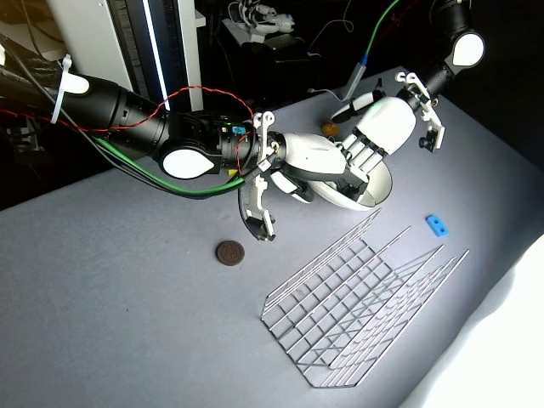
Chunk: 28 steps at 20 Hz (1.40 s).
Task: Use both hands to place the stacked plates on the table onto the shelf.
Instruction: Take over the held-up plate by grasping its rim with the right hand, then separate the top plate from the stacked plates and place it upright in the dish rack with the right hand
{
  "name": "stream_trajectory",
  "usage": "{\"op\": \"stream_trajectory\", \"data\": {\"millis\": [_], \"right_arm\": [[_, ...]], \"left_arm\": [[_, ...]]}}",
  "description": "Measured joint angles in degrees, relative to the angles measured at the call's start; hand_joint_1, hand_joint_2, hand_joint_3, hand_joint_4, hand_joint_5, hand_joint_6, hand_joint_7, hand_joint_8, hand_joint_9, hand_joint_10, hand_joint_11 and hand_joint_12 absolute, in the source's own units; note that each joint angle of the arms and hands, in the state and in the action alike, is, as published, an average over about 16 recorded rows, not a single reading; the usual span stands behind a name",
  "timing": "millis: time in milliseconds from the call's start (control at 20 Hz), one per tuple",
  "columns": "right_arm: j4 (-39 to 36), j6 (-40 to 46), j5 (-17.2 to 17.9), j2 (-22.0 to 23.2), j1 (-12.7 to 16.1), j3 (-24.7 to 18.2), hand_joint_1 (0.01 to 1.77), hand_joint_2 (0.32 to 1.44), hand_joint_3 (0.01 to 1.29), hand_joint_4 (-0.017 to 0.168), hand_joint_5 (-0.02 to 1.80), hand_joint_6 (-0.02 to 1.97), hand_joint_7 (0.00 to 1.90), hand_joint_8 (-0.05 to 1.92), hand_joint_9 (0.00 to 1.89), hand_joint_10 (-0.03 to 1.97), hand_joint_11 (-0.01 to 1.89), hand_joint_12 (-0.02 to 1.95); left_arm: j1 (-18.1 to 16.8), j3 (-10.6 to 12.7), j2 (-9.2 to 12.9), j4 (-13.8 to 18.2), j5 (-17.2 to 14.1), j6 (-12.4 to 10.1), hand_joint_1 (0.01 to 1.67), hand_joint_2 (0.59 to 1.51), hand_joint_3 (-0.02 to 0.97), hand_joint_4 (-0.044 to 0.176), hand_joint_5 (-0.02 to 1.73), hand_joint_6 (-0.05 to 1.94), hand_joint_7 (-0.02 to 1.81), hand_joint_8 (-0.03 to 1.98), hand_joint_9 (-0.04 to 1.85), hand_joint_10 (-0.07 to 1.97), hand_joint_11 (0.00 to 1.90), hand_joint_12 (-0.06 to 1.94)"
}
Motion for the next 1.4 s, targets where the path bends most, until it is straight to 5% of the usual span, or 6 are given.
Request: {"op": "stream_trajectory", "data": {"millis": [600,1000,1400], "right_arm": [[0.0,0.0,0.5,1.0,1.9,-2.2,1.25,0.96,0.01,0.011,0.94,0.71,1.04,0.65,1.2,0.32,0.94,1.0],[1.7,0.0,-0.7,5.4,5.3,-8.0,1.28,0.96,0.01,0.005,1.0,0.8,1.07,0.7,1.15,0.65,0.97,1.0],[5.7,2.8,-2.8,14.4,11.2,-16.2,1.32,0.96,0.01,-0.002,1.03,0.9,1.05,0.74,1.07,0.96,0.98,1.03]], "left_arm": [[-2.4,3.5,1.8,-4.6,-3.3,-0.1,0.01,1.125,0.021,-0.002,0.02,0.01,0.02,-0.01,0.02,0.01,0.01,0.0],[-3.1,7.0,3.8,-7.0,-5.3,-0.5,0.01,1.128,0.022,-0.001,0.02,0.01,0.02,-0.01,0.02,0.01,0.01,0.0],[-2.1,9.3,5.2,-8.0,-6.3,-0.8,0.01,1.133,0.021,0.0,0.02,0.01,0.01,-0.01,0.02,0.01,0.01,0.0]]}}
